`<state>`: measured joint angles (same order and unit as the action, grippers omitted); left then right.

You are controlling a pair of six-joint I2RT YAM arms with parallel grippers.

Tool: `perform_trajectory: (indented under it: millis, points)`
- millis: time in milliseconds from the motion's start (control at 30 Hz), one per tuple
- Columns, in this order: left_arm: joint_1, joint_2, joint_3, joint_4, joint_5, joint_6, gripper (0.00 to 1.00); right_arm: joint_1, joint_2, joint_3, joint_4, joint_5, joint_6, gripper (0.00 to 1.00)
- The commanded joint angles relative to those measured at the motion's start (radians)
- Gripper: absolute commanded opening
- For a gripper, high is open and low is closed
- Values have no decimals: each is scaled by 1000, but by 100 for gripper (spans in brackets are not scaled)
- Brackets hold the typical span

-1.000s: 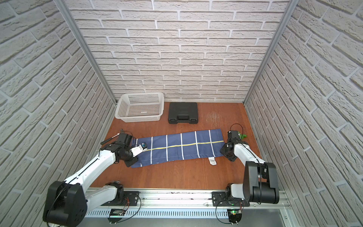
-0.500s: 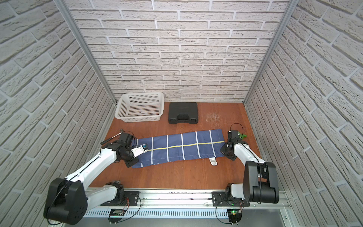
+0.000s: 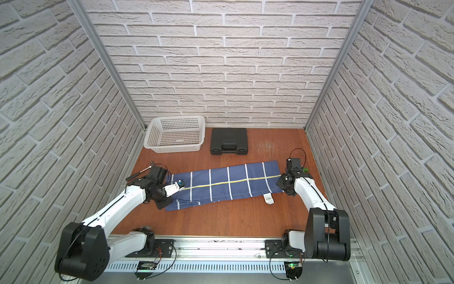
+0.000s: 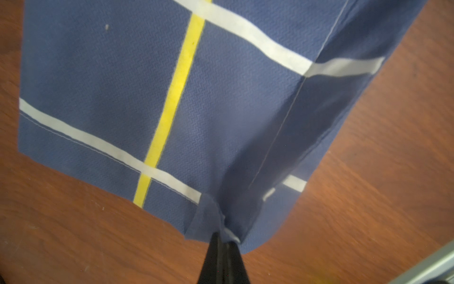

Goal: Roll up the pillowcase
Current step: Fold the pillowcase at the center of the board.

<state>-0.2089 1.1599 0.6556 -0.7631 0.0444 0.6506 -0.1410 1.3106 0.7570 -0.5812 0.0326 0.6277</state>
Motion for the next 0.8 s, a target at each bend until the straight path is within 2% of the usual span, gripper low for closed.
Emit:
perform_trajectory:
  millis: [0,167,300,433,533,633,767]
  points:
    - [3,-10,11,-19,-13,-8,0,3,0,52,96,-56,-18,3]
    - [21,-33,16,-19,-35,-16,0,4,60,141,187,-183,-34,2]
    - [26,-64,8,-40,-39,-16,0,-1,37,168,260,-292,-42,2]
    - [29,-102,-10,-57,-49,-17,0,-49,-39,45,416,-392,2,2]
    - [30,-125,-29,-49,-52,-18,0,-93,-43,-70,595,-452,46,2]
    - [31,-117,-21,-44,-49,-19,0,-88,37,-9,583,-495,6,2]
    - [40,-80,12,-33,-66,-27,0,-73,107,110,570,-470,6,2]
